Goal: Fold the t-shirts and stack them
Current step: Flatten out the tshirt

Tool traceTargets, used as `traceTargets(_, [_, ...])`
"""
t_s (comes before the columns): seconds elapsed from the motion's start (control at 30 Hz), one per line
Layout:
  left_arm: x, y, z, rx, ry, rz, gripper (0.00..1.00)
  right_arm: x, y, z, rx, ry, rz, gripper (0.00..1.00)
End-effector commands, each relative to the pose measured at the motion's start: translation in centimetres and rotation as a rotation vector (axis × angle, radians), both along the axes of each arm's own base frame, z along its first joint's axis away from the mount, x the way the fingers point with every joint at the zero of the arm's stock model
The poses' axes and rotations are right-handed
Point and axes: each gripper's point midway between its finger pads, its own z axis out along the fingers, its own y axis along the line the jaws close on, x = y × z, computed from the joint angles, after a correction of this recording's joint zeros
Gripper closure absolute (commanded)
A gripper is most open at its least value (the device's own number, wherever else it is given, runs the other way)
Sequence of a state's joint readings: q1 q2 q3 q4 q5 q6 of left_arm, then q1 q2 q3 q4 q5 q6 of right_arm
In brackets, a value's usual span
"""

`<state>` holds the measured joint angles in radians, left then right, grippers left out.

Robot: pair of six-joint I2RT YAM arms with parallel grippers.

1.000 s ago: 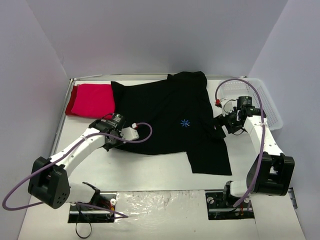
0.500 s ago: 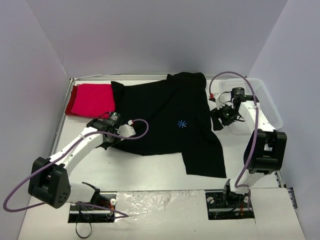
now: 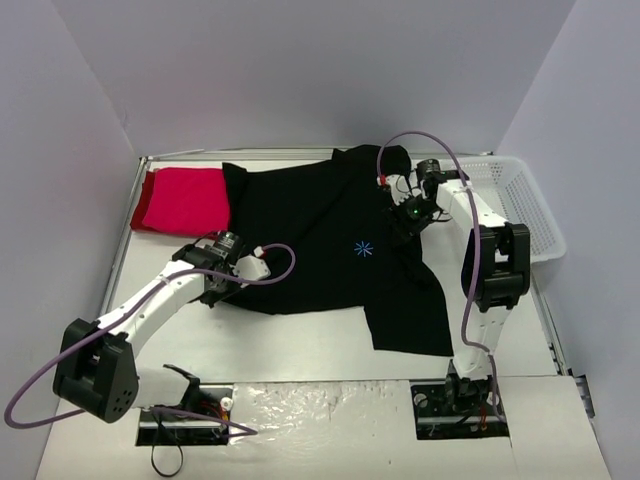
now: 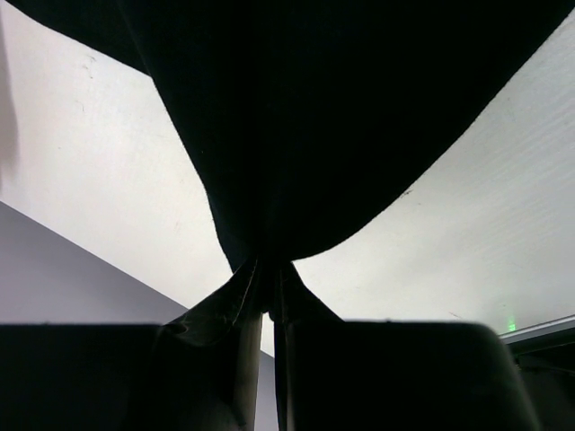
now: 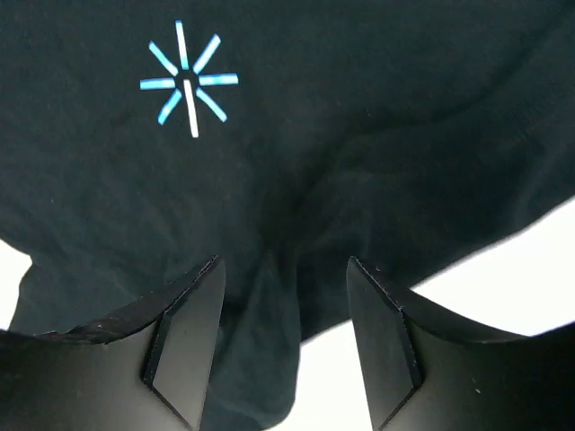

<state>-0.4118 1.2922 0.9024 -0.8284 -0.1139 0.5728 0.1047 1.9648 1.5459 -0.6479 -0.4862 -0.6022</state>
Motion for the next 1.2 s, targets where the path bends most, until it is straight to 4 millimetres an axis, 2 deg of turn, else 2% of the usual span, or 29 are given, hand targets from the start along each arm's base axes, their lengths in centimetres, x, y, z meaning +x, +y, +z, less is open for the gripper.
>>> traceTargets(0.0, [-0.6,0.4,0.8,-0.005,-0.022,0.023,0.98,-0.2,0.9,-0.2,-0.002,0.041,-0.004,0.48])
traceTargets(0.13, [-0.7,0.6,0.6,-0.002,-0.025,0.027,0.98,-0.6,1.4,-1.2,-0.027,0.062,0.014,0.49])
traceTargets(0.3, [-0.7,0.5,0.4,-0.009,-0.02,0.028,0.98,-0.6,0.8,-2.1,-0.063,0.065,0.008,0.51])
traceTargets(0.4, [-0.8,0.3,0.1,-0.015,-0.013,0.029,0.98,-0.5,0.5,-2.6,-0.078,0.074,0.0,0.67])
traceTargets(0.43, [-0.8,0.3,0.0,-0.014,-0.01,0.031,0.98,-0.5,0.4,-2.6,-0.083,0.073,-0.001,0.77])
traceTargets(0.5, [-0.8,0.3,-0.1,-0.016,-0.009,0.031,0.98,-0.5,0.2,-2.8,-0.089,0.072,-0.009,0.8])
traceTargets(0.53, [-0.8,0.2,-0.1,-0.019,-0.008,0.033,0.98,-0.5,0.1,-2.9,-0.097,0.072,-0.014,0.88])
traceTargets(0.63, [-0.8,0.2,-0.2,-0.022,-0.006,0.034,0.98,-0.4,-0.2,-3.0,-0.111,0.065,-0.022,1.0])
traceTargets(0.83, [-0.9,0.2,-0.1,-0.024,-0.007,0.032,0.98,-0.2,-1.4,-1.9,-0.115,0.04,-0.056,1.0])
traceTargets(0.97, [-0.9,0.1,-0.1,-0.027,-0.007,0.032,0.98,-0.2,-3.1,-0.5,-0.117,0.009,-0.095,1.0])
traceTargets(1.1, [-0.9,0.0,-0.1,-0.034,-0.005,0.032,0.98,-0.5,-5.7,0.2,-0.121,-0.005,-0.15,1.0])
traceTargets(1.17, [-0.9,-0.1,-0.1,-0.037,-0.005,0.031,0.98,-0.6,-7.7,0.5,-0.115,-0.011,-0.196,1.0])
